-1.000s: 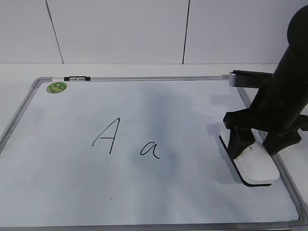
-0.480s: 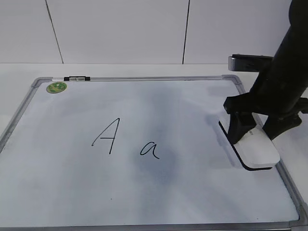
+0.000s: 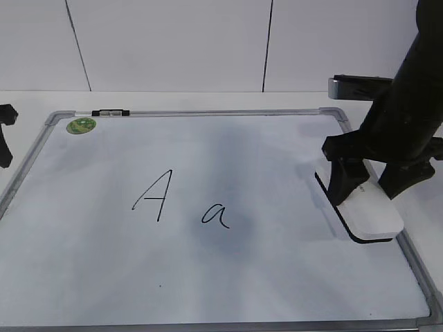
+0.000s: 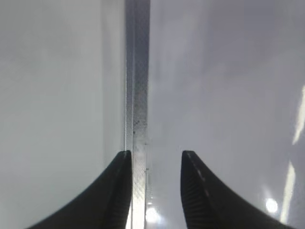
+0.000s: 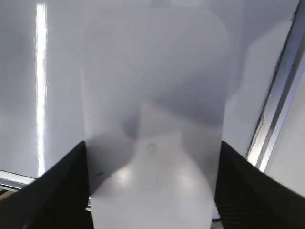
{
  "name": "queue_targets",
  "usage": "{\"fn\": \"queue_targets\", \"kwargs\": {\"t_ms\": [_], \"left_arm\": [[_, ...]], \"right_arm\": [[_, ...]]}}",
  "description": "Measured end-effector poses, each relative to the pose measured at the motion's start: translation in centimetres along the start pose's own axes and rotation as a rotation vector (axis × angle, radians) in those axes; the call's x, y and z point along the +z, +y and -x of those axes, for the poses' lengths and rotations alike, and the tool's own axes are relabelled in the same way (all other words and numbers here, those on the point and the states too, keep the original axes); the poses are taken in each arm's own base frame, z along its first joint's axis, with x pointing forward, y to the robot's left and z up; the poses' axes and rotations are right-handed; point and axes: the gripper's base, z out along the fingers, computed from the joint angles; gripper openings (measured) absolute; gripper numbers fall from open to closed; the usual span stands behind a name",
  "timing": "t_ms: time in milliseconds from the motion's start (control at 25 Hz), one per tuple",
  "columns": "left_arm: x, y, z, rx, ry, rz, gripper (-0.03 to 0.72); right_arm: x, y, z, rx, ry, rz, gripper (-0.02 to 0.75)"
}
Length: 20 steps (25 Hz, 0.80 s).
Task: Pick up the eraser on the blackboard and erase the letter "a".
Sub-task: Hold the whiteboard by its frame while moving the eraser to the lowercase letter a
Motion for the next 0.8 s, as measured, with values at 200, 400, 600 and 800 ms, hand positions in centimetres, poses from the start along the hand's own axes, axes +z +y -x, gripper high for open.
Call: {"fn": "queue_targets", "kwargs": {"t_ms": [200,400,600,800], "left_arm": [[2.3,0.6,0.6,0.009,0.054,0.026,0.246],[4.4,1.3,1.0,0.012,0.102,0.045,0.246],[5.8,1.9,0.9,0.001,0.140,0.052,0.246],[6.0,2.8,1.0,-0.040,0.151,0.037,0.246]], "right_arm": [[0.0,0.0,0.0,-0.003,0.002,0.000,0.553],[0.0,0.0,0.0,-0.006,0.002,-0.001,0.553],[0.0,0.0,0.0,-0.011,0.002,-0.002,0.553],[0.0,0.0,0.0,-0.013,0.002,-0.002,0.553]]}}
